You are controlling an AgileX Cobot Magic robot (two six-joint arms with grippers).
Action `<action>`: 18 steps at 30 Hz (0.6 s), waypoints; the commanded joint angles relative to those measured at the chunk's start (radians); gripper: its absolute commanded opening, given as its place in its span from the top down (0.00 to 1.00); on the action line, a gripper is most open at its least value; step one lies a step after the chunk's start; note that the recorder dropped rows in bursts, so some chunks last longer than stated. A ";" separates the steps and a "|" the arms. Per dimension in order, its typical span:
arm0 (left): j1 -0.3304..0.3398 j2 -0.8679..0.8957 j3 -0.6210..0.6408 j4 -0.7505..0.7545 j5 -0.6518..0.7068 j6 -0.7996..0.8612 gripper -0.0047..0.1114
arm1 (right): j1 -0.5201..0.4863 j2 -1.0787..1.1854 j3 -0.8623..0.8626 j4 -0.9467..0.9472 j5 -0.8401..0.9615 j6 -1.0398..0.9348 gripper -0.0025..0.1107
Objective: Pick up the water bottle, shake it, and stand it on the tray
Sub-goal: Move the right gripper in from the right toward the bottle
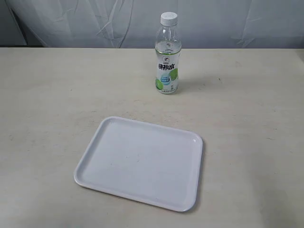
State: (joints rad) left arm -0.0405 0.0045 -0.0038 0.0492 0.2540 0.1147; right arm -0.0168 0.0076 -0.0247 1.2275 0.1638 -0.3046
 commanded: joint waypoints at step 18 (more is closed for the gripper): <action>0.000 -0.005 0.004 -0.002 -0.011 -0.001 0.96 | -0.004 1.002 -0.454 0.262 0.460 -0.901 0.99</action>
State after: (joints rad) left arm -0.0405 0.0045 -0.0038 0.0492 0.2540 0.1147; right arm -0.0168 0.8605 -0.4030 1.4956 0.5627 -1.1211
